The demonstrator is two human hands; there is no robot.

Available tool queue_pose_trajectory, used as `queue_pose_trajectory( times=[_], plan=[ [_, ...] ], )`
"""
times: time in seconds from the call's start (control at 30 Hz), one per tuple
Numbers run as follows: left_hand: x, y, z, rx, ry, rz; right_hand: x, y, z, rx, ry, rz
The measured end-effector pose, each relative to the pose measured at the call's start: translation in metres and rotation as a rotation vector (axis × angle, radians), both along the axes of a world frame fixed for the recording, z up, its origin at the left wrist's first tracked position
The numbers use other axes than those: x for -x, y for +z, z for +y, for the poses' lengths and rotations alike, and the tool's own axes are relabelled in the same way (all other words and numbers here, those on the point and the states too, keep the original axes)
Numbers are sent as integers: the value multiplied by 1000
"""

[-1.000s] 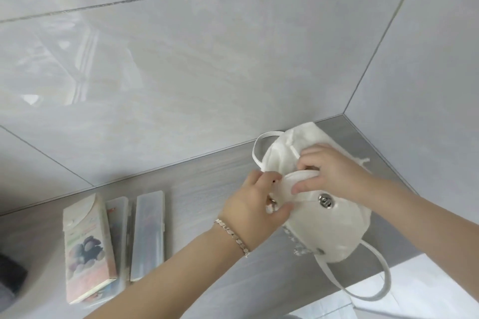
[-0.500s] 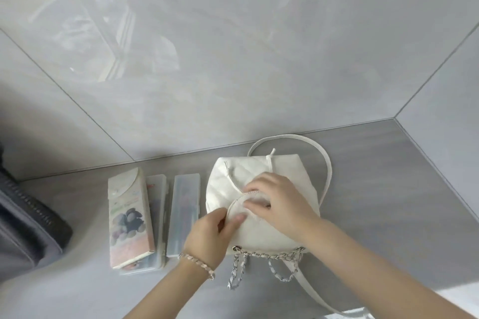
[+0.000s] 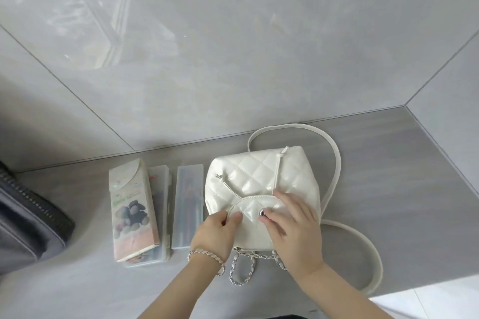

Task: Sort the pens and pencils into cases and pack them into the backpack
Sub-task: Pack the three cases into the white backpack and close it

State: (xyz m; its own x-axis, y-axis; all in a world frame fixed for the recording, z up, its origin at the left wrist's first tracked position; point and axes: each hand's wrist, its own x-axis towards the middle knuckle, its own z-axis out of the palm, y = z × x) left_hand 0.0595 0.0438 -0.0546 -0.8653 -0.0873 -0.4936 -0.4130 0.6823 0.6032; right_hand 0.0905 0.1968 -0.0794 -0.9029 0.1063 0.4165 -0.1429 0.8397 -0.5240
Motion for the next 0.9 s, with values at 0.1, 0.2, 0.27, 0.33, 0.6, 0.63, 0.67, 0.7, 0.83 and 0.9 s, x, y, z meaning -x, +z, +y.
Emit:
queue_pose_trajectory(
  times=[0.1, 0.2, 0.27, 0.33, 0.6, 0.63, 0.67, 0.7, 0.83, 0.9],
  plan=[
    [-3, -4, 3, 51, -11, -15, 2, -8, 0, -58, 52, -27],
    [-4, -5, 6, 52, -4, -26, 11, -5, 13, -69, 222, -139],
    [-4, -4, 5, 71, -23, -28, 18, 1, 25, 41, 335, -291],
    [-5, -1, 4, 90, -39, -12, 23, 11, 28, 162, 349, -443],
    [-12, -7, -20, -53, -614, 685, 21, 40, 24, 433, 282, -659],
    [-8, -3, -22, -133, -642, 574, 17, 44, 25, 435, 327, -699],
    [-4, -1, -23, -167, -648, 493, 13, 48, 24, 414, 379, -744],
    [0, -1, -24, -162, -652, 458, 10, 53, 24, 396, 455, -787],
    [10, 1, -17, 25, -802, 330, -5, 59, 17, 251, 522, -1019],
    [10, 0, -15, 192, -926, 317, -6, 58, 10, 195, 303, -886]
  ],
)
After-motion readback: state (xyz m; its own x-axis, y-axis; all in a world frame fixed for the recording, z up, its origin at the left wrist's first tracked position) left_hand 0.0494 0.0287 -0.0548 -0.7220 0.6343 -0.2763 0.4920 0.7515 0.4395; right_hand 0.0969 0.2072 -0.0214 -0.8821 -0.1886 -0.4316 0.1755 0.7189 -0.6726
